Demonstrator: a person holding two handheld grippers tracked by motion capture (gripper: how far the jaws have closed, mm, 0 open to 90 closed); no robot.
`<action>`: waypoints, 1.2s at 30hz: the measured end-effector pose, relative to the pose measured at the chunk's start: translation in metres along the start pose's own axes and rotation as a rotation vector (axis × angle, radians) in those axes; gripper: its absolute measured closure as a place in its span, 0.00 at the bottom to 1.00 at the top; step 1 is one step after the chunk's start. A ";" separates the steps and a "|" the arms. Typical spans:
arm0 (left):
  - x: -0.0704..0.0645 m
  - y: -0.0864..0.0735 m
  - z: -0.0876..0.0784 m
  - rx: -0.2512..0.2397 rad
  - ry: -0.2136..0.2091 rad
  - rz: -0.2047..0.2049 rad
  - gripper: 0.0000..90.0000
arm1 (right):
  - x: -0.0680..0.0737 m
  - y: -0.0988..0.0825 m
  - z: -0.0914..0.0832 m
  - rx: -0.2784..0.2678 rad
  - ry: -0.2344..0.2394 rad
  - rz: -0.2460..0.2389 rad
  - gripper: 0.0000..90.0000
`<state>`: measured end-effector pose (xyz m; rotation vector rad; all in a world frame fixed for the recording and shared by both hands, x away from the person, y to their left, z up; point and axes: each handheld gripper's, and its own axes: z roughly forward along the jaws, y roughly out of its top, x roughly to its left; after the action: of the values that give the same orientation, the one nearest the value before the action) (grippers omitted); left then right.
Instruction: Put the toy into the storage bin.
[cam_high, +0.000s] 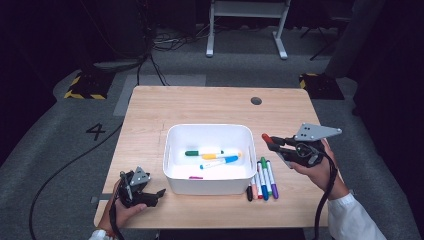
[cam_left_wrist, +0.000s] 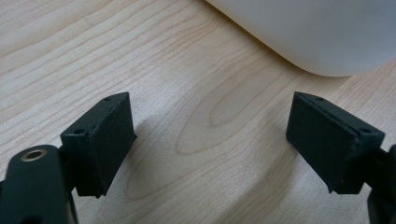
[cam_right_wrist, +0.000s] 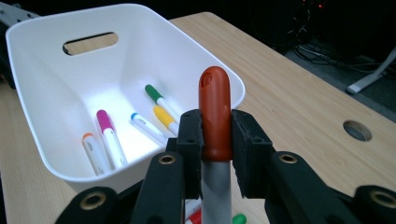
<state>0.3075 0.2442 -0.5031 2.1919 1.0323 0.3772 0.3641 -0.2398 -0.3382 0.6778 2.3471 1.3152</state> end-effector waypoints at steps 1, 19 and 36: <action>0.000 0.000 0.000 0.000 0.000 0.000 0.17 | 0.001 0.004 0.001 0.000 0.002 -0.015 0.83; 0.000 0.000 0.000 0.001 -0.002 0.000 0.17 | 0.024 0.065 0.028 -0.018 0.103 -0.110 0.83; 0.000 0.000 0.000 0.002 -0.005 0.003 0.17 | 0.053 0.083 0.071 0.051 0.185 -0.165 0.83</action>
<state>0.3078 0.2445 -0.5030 2.1950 1.0271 0.3721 0.3774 -0.1231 -0.3064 0.3809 2.5291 1.2977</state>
